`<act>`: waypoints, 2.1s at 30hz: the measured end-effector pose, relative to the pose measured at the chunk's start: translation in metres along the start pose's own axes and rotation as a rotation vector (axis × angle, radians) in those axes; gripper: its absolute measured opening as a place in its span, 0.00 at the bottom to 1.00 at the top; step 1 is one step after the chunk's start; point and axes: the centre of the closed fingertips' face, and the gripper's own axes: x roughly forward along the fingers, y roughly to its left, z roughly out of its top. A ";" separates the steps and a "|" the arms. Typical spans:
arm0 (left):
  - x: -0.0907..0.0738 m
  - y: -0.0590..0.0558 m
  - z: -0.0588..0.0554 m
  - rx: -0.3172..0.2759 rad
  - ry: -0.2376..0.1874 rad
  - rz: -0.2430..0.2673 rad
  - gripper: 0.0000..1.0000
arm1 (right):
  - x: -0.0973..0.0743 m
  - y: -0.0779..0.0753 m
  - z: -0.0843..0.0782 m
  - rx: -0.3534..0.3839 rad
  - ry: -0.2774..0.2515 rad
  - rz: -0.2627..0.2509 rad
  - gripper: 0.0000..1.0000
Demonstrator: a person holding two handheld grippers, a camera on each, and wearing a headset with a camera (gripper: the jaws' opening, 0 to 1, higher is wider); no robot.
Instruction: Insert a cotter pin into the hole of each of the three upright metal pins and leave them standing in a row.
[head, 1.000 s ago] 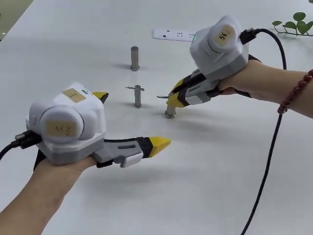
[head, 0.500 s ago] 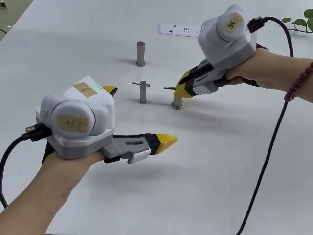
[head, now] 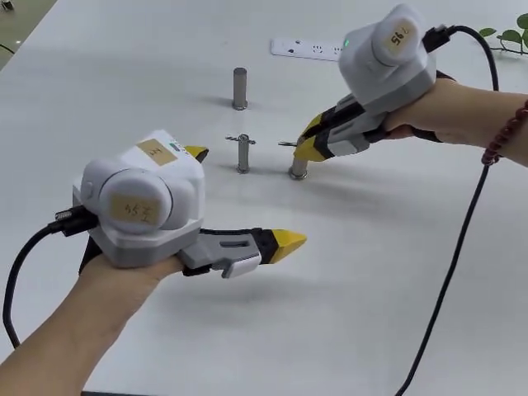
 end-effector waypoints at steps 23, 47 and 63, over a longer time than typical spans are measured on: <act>0.000 0.003 0.000 -0.013 -0.005 0.010 0.96 | -0.006 0.004 0.003 0.100 -0.025 -0.028 0.18; -0.007 0.016 0.016 -0.047 -0.077 0.062 0.96 | -0.004 -0.038 0.075 0.362 -0.336 -0.228 0.28; -0.009 0.035 0.018 -0.046 -0.087 0.136 0.92 | 0.034 -0.091 0.093 0.473 -0.417 -0.399 0.26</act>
